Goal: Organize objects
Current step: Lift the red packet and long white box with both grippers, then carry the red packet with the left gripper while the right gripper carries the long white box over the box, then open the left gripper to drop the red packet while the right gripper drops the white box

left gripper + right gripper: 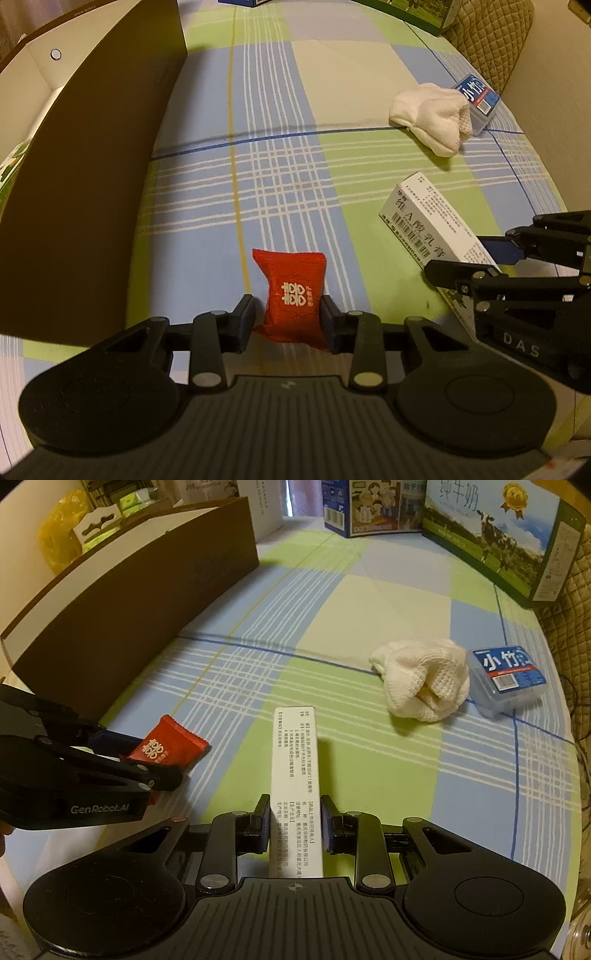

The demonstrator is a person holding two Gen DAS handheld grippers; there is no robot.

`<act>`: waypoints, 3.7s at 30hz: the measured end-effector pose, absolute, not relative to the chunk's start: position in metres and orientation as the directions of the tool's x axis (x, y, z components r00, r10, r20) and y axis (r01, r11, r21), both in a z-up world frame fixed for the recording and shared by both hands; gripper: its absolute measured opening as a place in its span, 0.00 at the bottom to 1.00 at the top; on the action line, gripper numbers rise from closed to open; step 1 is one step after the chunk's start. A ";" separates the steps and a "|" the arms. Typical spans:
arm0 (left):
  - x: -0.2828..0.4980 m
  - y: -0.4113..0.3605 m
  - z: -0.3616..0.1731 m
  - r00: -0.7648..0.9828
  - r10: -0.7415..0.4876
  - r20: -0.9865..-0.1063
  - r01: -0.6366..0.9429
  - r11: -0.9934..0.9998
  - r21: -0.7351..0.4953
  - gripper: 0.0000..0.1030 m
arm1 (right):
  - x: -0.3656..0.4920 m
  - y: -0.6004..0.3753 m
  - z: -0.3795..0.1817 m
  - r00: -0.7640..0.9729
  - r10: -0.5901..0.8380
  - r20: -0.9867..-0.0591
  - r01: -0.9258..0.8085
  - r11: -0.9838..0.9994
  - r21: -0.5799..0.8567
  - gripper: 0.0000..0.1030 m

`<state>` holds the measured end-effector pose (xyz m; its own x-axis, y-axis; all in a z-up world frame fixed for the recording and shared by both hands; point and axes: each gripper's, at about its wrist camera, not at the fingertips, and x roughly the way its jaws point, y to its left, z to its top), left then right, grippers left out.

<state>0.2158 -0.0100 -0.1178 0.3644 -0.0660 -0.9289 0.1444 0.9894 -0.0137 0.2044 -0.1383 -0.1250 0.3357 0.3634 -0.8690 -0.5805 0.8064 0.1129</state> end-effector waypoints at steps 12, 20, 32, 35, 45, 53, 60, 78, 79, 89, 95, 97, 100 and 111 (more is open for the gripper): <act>0.216 -0.007 -0.119 0.361 -0.075 -0.930 0.146 0.989 -0.023 0.32 | 0.206 -0.126 -0.125 0.343 0.348 -0.872 -0.582 0.808 0.094 0.24; 0.215 -0.006 -0.115 0.362 -0.098 -0.927 0.157 0.987 -0.043 0.24 | 0.198 -0.134 -0.120 0.328 0.373 -0.868 -0.573 0.809 0.132 0.22; 0.207 0.007 -0.097 0.388 -0.135 -0.912 0.154 0.985 -0.081 0.24 | 0.191 -0.145 -0.100 0.342 0.408 -0.847 -0.551 0.817 0.171 0.22; 0.205 0.009 -0.087 0.404 -0.143 -0.903 0.156 0.984 -0.086 0.24 | 0.190 -0.143 -0.094 0.346 0.417 -0.840 -0.556 0.813 0.174 0.22; 0.196 0.014 -0.058 0.451 -0.164 -0.877 0.153 0.983 -0.105 0.24 | 0.183 -0.129 -0.069 0.360 0.456 -0.814 -0.589 0.788 0.181 0.22; 0.183 0.034 -0.022 0.531 -0.181 -0.828 0.142 0.982 -0.124 0.24 | 0.178 -0.113 -0.040 0.371 0.528 -0.764 -0.618 0.755 0.221 0.22; 0.176 0.061 0.001 0.582 -0.170 -0.795 0.116 0.985 -0.126 0.24 | 0.172 -0.089 -0.021 0.359 0.584 -0.728 -0.638 0.723 0.265 0.22; 0.175 0.166 0.021 0.642 -0.067 -0.764 -0.010 0.995 -0.096 0.24 | 0.177 0.022 -0.012 0.270 0.687 -0.674 -0.674 0.635 0.377 0.22; 0.178 0.173 0.021 0.643 -0.061 -0.764 -0.017 0.995 -0.094 0.24 | 0.180 0.027 -0.012 0.271 0.687 -0.674 -0.674 0.636 0.376 0.22; 0.223 0.216 0.011 0.637 -0.012 -0.770 -0.046 0.997 -0.053 0.24 | 0.213 0.084 -0.019 0.310 0.650 -0.694 -0.676 0.664 0.319 0.22; 0.262 0.236 -0.002 0.626 0.006 -0.780 -0.055 0.998 -0.037 0.24 | 0.243 0.109 -0.029 0.343 0.619 -0.706 -0.677 0.684 0.271 0.22; 0.276 0.241 -0.007 0.625 0.008 -0.781 -0.056 0.998 -0.035 0.24 | 0.254 0.116 -0.032 0.350 0.611 -0.709 -0.678 0.688 0.258 0.22; 0.299 0.249 -0.014 0.615 0.002 -0.789 -0.056 0.998 -0.041 0.24 | 0.273 0.126 -0.039 0.364 0.592 -0.719 -0.671 0.702 0.238 0.22; 0.374 0.248 -0.040 0.585 -0.007 -0.811 0.013 1.000 0.001 0.16 | 0.337 0.150 -0.058 0.429 0.497 -0.754 -0.631 0.762 0.144 0.22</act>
<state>0.3739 0.2482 -0.0402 0.5852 -0.0066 -0.8109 0.0126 0.9999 0.0009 0.3374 0.1497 -0.0581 0.4293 0.4973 -0.7539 -0.6310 0.7624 0.1436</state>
